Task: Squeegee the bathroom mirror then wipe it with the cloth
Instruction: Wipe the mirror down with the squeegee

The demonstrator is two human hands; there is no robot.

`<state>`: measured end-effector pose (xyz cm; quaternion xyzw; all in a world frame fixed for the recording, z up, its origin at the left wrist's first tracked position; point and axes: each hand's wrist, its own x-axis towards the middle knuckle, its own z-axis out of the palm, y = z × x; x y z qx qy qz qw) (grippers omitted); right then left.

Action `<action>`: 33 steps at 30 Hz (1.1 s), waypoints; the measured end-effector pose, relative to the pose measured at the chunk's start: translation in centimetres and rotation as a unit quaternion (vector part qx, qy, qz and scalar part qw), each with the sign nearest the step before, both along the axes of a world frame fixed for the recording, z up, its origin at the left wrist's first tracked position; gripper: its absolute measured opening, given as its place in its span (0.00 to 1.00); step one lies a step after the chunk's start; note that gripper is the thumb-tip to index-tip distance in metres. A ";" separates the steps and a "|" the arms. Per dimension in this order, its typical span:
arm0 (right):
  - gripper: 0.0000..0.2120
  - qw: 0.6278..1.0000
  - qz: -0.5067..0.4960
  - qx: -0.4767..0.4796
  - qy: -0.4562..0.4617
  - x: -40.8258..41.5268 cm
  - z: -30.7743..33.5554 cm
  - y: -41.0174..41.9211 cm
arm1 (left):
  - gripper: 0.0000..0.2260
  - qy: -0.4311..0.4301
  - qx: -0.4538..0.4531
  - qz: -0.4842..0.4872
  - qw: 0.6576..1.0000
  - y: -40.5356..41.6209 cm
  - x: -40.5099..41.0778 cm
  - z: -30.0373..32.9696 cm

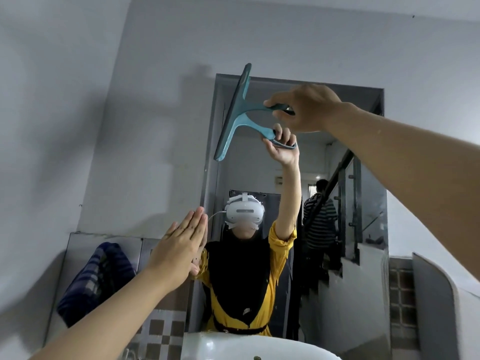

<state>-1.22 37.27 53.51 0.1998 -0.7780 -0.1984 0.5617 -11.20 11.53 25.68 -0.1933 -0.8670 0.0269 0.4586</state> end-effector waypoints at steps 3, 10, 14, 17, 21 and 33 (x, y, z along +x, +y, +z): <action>0.17 1.000 0.002 0.011 -0.006 0.1 -0.1 0.4 | 0.49 -0.025 -0.005 0.010 1.000 0.0 0.2 0.2; 0.21 0.999 -0.030 0.018 0.020 0.7 -0.9 4.3 | 0.43 0.012 0.006 -0.034 0.999 0.2 -0.4 0.1; 0.20 0.999 -0.029 -0.010 0.031 1.1 -1.4 8.4 | 0.41 0.018 0.003 -0.033 0.999 0.0 -0.8 -0.1; 0.19 0.999 -0.027 -0.025 0.030 1.6 -1.8 11.1 | 0.39 -0.002 0.013 -0.017 1.000 0.0 -0.7 0.0; 0.18 0.998 -0.033 -0.035 0.032 2.5 -2.2 14.4 | 0.41 0.010 0.003 -0.011 1.000 0.3 -0.5 0.1; 0.17 0.995 -0.037 -0.080 0.045 3.0 -4.9 18.3 | 0.45 0.051 0.027 -0.024 0.998 0.5 -0.9 -0.6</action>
